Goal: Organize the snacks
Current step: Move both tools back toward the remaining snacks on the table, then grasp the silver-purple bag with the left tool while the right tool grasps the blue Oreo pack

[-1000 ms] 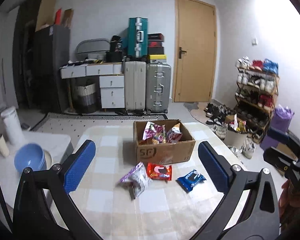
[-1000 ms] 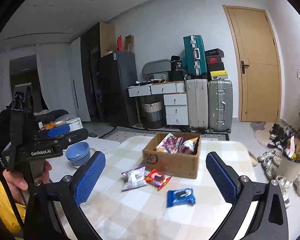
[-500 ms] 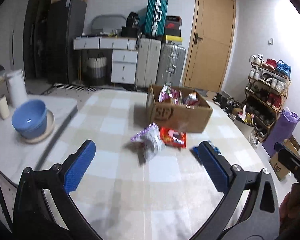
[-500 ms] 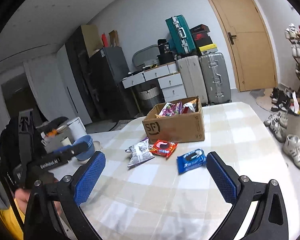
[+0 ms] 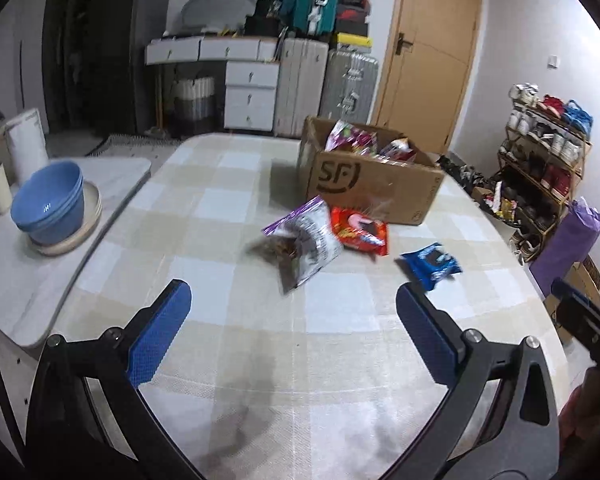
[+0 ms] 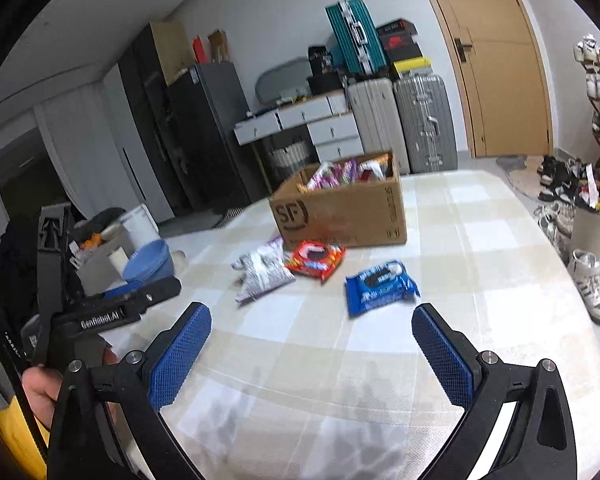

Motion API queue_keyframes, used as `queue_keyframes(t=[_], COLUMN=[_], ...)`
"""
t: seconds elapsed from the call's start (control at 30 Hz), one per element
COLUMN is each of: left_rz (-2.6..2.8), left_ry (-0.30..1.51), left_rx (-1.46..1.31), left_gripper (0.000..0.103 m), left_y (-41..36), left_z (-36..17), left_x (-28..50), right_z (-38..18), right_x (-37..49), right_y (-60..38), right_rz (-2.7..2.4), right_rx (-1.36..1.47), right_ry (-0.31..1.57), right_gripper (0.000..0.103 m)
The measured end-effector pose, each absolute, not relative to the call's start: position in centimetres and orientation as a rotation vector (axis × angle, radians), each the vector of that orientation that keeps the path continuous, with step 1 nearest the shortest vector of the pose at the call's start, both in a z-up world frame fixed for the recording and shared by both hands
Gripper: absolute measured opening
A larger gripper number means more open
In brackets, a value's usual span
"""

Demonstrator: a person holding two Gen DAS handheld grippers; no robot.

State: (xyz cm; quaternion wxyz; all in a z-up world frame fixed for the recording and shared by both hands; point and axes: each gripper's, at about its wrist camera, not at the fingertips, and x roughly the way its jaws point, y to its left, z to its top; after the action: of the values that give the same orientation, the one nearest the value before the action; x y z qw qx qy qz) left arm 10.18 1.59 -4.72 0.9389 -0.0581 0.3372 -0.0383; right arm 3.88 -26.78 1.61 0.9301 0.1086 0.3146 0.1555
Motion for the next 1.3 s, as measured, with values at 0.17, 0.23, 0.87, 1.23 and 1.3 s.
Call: queue_keyframes(t=[0.17,0.23,0.87,1.23,1.3], left_rz=[-0.049,-0.045,0.009,-0.100,-0.101], left_ry=[0.775,0.794,0.970,0.959,0.954], left_rx=[-0.136,-0.143,-0.180,-0.130,-0.109], left_gripper=[0.102,0.102,0.094,0.031,0.030], left_y=[2.0,2.0,0.7,-1.6,-1.7], left_z=[-6.9,-7.3,-12.1,-12.1,-12.0], left_x=[13.7,14.9,27.9,28.3,28.0], right_z=[-0.9,-1.6,-6.5,-8.1,-8.0], right_x=[6.7,7.9,19.9,21.4,21.2], right_y=[-26.6,-26.8,-26.9,-26.6,-26.6], right_rz=[0.287,0.272,0.217,0.198,0.200], right_rx=[0.206,0.205,0.062,0.025,0.030], right_ry=[0.733,0.752,0.932,0.993,0.988], right_gripper=[0.102,0.102,0.102,0.092,0.089])
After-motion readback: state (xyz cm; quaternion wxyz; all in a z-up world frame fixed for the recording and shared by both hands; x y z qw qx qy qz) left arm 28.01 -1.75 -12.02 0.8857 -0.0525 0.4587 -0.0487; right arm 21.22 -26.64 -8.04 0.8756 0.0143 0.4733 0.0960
